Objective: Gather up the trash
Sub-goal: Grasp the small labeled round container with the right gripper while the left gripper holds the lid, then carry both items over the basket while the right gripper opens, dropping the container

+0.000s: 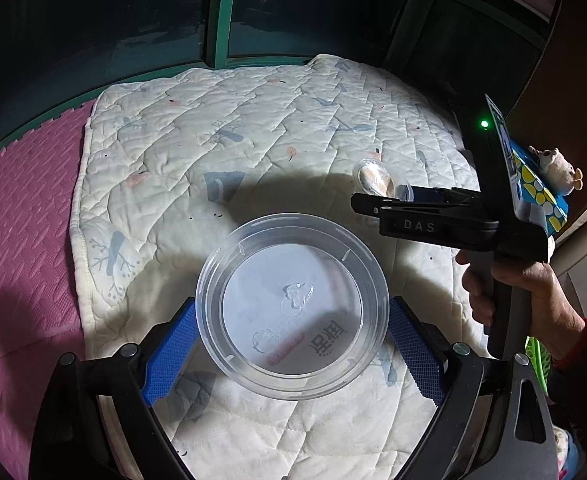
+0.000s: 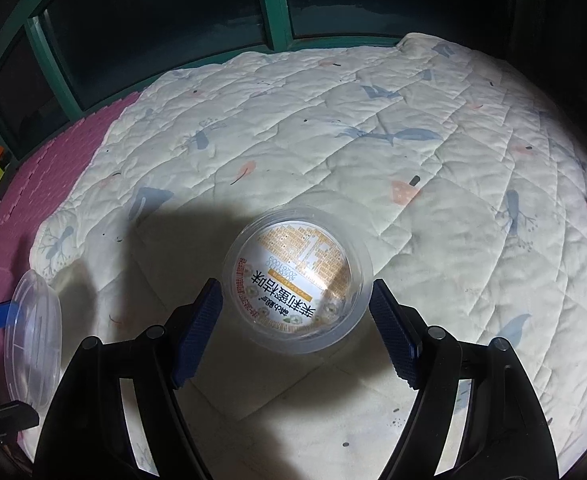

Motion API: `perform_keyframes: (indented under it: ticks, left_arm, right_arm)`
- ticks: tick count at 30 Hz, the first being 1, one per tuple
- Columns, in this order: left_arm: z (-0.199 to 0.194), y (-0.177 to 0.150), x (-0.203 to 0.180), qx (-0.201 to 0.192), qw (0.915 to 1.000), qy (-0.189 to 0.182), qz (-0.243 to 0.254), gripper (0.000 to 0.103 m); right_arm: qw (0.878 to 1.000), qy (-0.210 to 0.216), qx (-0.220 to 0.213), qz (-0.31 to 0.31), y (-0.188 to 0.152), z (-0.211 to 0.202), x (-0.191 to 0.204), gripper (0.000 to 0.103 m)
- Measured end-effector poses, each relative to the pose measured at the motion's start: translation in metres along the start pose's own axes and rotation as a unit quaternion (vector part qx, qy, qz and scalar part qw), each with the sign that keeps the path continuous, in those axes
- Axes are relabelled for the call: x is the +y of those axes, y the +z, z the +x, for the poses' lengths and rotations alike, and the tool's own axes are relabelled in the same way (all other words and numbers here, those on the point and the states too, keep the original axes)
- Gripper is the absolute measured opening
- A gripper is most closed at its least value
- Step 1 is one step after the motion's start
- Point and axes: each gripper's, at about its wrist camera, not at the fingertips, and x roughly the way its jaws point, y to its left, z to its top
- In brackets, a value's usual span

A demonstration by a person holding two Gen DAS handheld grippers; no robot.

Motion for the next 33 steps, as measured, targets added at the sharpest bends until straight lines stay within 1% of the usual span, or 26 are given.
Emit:
perform_keyframes:
  ticks: [1, 2, 7, 13, 16, 19, 24, 33]
  left_arm:
    - [0.0, 0.0, -0.001, 0.0, 1.0, 0.0, 0.001, 0.089]
    - [0.0, 0.0, -0.001, -0.001, 1.0, 0.001, 0.002, 0.089]
    - [-0.001, 0.0, -0.003, -0.001, 1.0, -0.002, 0.003, 0.089]
    - [-0.003, -0.002, -0.013, -0.004, 0.9999, -0.013, 0.006, 0.089]
    - [-0.006, -0.004, -0.022, -0.006, 0.9997, -0.018, 0.013, 0.089]
    - [-0.009, -0.005, -0.032, -0.009, 0.9995, -0.024, 0.019, 0.089]
    - [-0.013, -0.01, -0.051, -0.01, 0.9988, -0.033, 0.034, 0.089]
    - [-0.019, -0.019, -0.09, -0.012, 0.9968, -0.051, 0.06, 0.089]
  right_arm:
    - [1.0, 0.002, 0.0, 0.0, 0.0, 0.0, 0.0, 0.066]
    - [1.0, 0.004, -0.003, 0.002, 0.001, 0.0, 0.0, 0.064]
    - [1.0, 0.005, -0.013, -0.002, -0.004, -0.014, 0.003, 0.064]
    - [0.999, 0.012, -0.031, 0.012, -0.021, -0.045, -0.003, 0.064]
    - [0.999, 0.016, -0.041, 0.029, -0.034, -0.065, -0.009, 0.064]
    - [0.998, 0.011, -0.049, 0.039, -0.049, -0.086, -0.015, 0.064]
    - [0.997, -0.009, -0.059, 0.048, -0.077, -0.114, -0.026, 0.064]
    - [0.992, -0.027, -0.077, 0.099, -0.126, -0.165, -0.054, 0.064]
